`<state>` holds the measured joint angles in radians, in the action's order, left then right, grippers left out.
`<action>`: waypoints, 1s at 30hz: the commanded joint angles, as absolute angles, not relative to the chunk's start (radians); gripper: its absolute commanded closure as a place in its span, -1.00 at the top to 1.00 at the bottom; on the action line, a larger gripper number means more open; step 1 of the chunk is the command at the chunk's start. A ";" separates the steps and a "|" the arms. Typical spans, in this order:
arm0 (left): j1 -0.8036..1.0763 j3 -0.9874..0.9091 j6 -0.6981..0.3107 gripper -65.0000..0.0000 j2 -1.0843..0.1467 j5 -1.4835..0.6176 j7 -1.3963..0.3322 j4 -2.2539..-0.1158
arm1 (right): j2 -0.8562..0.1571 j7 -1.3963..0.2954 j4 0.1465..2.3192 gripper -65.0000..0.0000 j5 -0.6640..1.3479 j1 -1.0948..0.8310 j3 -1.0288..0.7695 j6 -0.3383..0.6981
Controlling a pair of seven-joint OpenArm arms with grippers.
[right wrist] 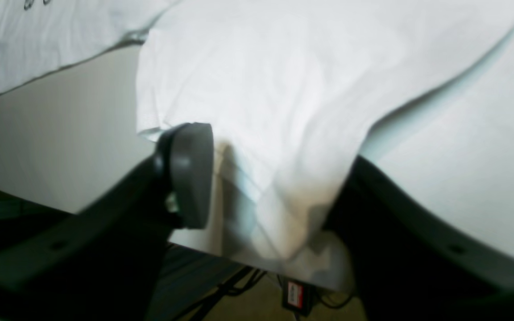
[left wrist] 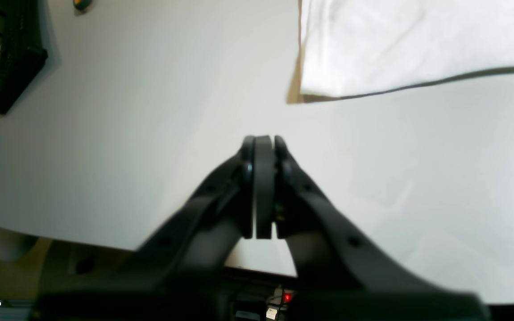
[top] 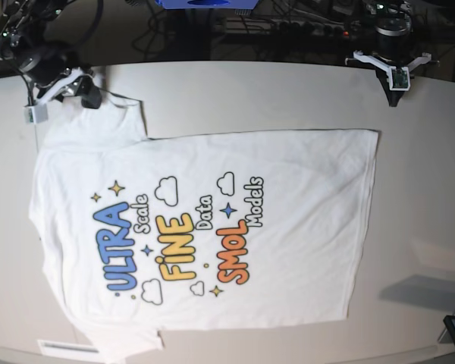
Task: Fold the T-shirt properly
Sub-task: 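Lower the left gripper and pinch the other shoulder edge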
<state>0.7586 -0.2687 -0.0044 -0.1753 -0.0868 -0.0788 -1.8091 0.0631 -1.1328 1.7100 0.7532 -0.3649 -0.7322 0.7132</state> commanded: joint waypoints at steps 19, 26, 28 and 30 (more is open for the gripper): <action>0.582 -0.371 -0.188 -0.05 -0.185 -0.526 -0.415 -1.831 | 0.056 -1.221 1.704 -0.98 0.673 -0.380 -0.727 0.698; 0.526 -0.484 -0.265 0.09 -0.177 -0.745 -0.596 -1.794 | 0.047 -1.221 1.707 -0.98 0.674 -0.383 -0.727 0.698; 0.504 -0.503 -0.265 0.09 -0.177 -0.763 -0.621 -1.756 | 0.042 -1.221 1.707 -0.98 0.674 -0.383 -0.727 0.698; 0.495 -0.515 -0.265 0.09 -0.177 -0.763 -0.644 -1.719 | 0.042 -1.221 1.709 -0.98 0.676 -0.383 -0.727 0.698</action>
<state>0.4870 -0.5045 -0.2626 -0.1665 -0.7494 -0.6582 -1.7077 0.0490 -1.1584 1.7061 0.7380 -0.3687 -0.7242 0.7071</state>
